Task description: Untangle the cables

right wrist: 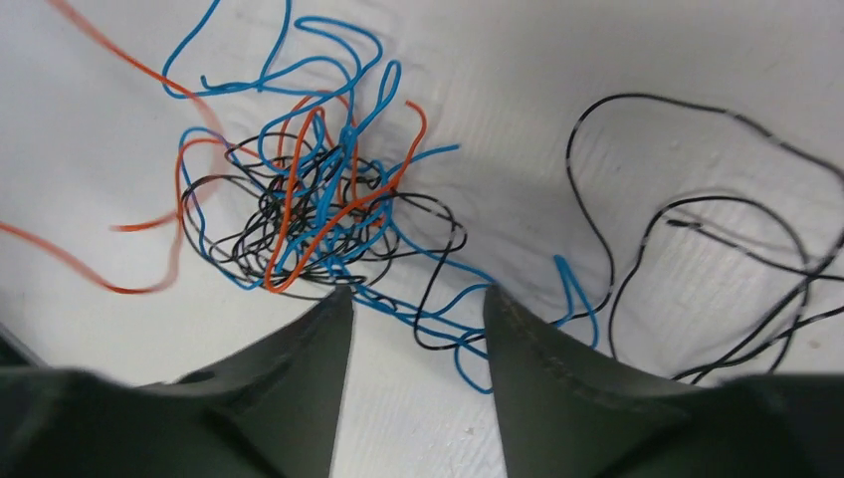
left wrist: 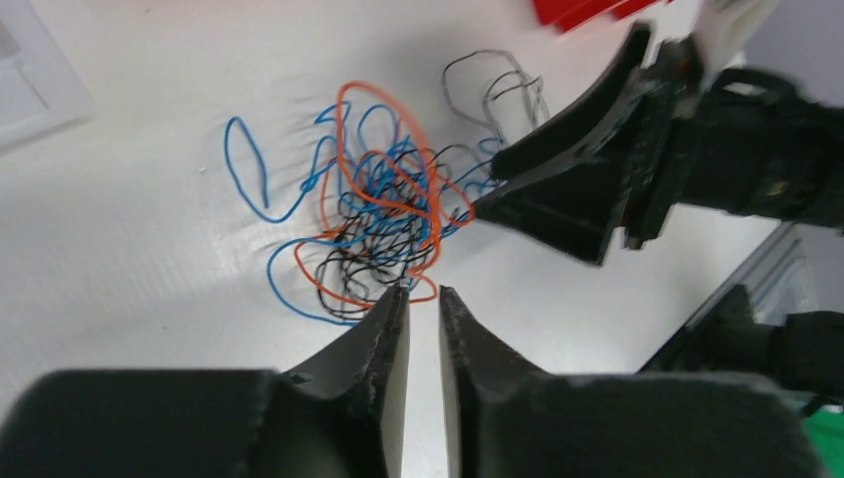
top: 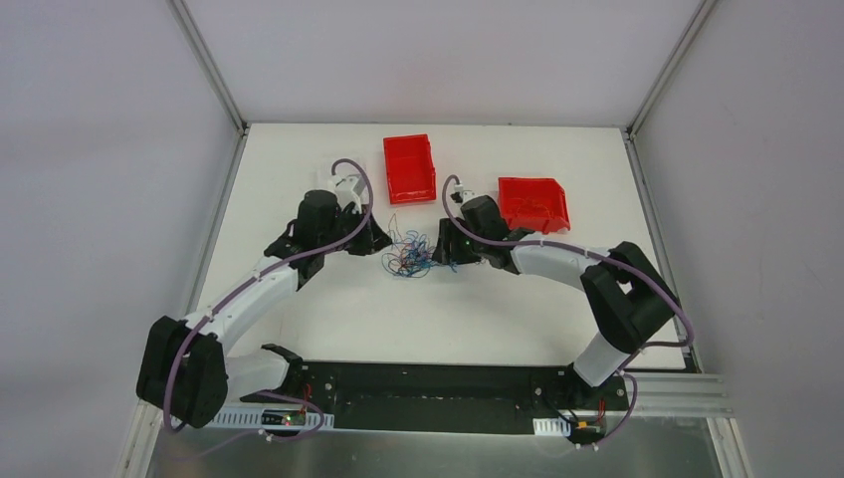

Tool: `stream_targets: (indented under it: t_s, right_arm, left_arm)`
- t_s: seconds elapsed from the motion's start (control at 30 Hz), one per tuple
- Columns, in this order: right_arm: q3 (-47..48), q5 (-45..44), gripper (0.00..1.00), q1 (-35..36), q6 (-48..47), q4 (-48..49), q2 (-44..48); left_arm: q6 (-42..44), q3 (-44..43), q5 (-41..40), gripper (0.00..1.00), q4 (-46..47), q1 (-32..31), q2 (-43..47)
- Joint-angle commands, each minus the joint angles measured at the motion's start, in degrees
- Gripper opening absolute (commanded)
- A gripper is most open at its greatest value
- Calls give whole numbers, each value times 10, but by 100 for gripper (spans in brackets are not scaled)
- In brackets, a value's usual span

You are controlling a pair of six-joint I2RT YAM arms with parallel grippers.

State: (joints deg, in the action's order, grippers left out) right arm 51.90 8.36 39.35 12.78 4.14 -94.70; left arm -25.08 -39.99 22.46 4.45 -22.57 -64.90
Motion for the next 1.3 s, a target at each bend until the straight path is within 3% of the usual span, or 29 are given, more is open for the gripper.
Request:
stream_targets:
  t_s: [0.0, 0.1, 0.2, 0.27, 0.37, 0.5, 0.7, 0.87, 1.1, 1.27]
  right_arm:
    - [37, -66, 46, -1, -19, -6, -7]
    - [37, -69, 18, -1, -15, -7, 1]
    - [20, -75, 0, 0, -10, 7, 31]
    - [-3, -80, 0, -1, -8, 30, 58]
    - [-26, -80, 0, -1, -7, 55, 84]
    - [-40, -90, 0, -1, -4, 70, 100]
    - [-117, -204, 0, -2, 24, 121, 198]
    - [-155, -314, 0, -20, 67, 68, 299]
    - [-150, -369, 0, -45, 88, -60, 421]
    - [-114, -419, 0, -66, 94, -147, 457]
  left_arm:
    - [-1, -26, 7, 27, -43, -4, -52]
    - [-4, -46, -3, 57, -62, -8, -97]
    - [9, -99, -2, 83, -100, -23, -167]
    - [12, -126, -7, 89, -109, -39, -207]
    - [5, -159, -8, 92, -110, -59, -265]
    - [-13, -190, 17, 81, -114, -64, -336]
    - [-23, -162, -9, 0, -116, -64, -346]
    - [-10, -98, -60, 0, -116, -63, -269]
    - [-32, -10, -102, 0, -120, -38, -151]
    - [-48, 15, -102, 0, -120, -16, -95]
